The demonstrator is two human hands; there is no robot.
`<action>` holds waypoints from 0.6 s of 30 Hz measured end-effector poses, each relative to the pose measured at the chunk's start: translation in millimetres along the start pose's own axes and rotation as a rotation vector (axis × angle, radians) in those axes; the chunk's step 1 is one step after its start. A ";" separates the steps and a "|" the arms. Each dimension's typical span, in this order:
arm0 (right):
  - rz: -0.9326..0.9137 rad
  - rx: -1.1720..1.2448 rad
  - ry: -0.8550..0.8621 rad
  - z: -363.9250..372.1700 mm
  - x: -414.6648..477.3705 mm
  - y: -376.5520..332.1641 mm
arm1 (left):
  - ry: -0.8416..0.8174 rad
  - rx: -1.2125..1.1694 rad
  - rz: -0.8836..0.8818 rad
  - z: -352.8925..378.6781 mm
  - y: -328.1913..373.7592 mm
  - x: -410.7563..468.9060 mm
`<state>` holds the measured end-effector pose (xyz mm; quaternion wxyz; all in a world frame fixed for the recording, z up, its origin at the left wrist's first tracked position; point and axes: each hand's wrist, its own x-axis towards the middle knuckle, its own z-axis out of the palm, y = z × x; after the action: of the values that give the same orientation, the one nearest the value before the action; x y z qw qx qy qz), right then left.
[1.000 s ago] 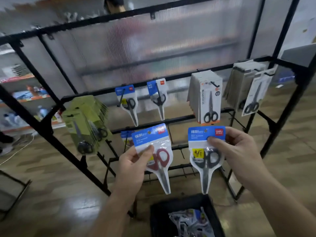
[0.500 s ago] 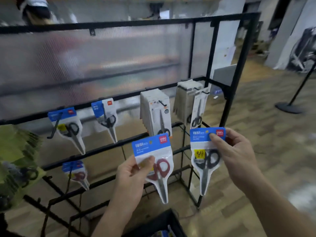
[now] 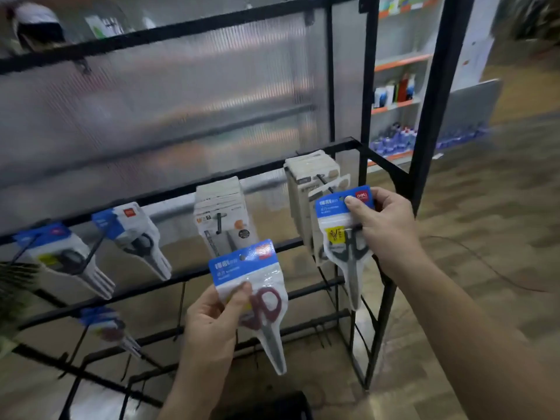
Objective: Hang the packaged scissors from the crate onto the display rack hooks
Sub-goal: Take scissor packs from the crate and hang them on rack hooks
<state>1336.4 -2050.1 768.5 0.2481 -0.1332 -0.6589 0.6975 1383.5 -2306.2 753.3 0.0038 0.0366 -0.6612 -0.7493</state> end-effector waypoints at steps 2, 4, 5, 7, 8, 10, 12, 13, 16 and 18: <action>0.030 -0.002 -0.045 -0.2 15.4 9.3 | 0.042 0.005 -0.013 12.9 -4.3 3.3; 0.057 -0.013 -0.080 -1.0 24.4 16.1 | 0.074 0.038 -0.023 23.4 -8.6 5.9; 0.068 -0.001 -0.100 -1.1 26.9 18.3 | 0.083 0.045 -0.022 27.4 -9.6 7.6; 0.082 0.016 -0.128 -0.6 31.7 22.3 | 0.089 0.053 -0.014 32.9 -10.8 13.1; 0.084 0.009 -0.137 0.0 34.7 22.5 | 0.094 0.053 -0.016 35.3 -10.8 15.9; 0.076 -0.002 -0.155 2.7 40.8 21.1 | 0.114 0.039 -0.027 39.6 -10.6 19.3; 0.063 0.002 -0.164 5.7 48.1 22.0 | 0.146 0.018 -0.027 40.0 -10.8 20.3; 0.064 0.004 -0.154 7.5 51.4 23.9 | 0.159 0.013 -0.025 38.8 -9.9 19.7; 0.068 -0.061 -0.119 14.8 56.1 37.2 | 0.182 0.020 -0.028 28.4 -9.1 15.6; 0.104 -0.115 -0.042 20.9 54.6 50.5 | 0.209 0.025 -0.040 17.5 -7.6 11.7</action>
<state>1271.1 -2039.9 728.5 0.1897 -0.1666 -0.6950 0.6732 1371.2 -2288.5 747.4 0.0571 0.1279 -0.6655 -0.7331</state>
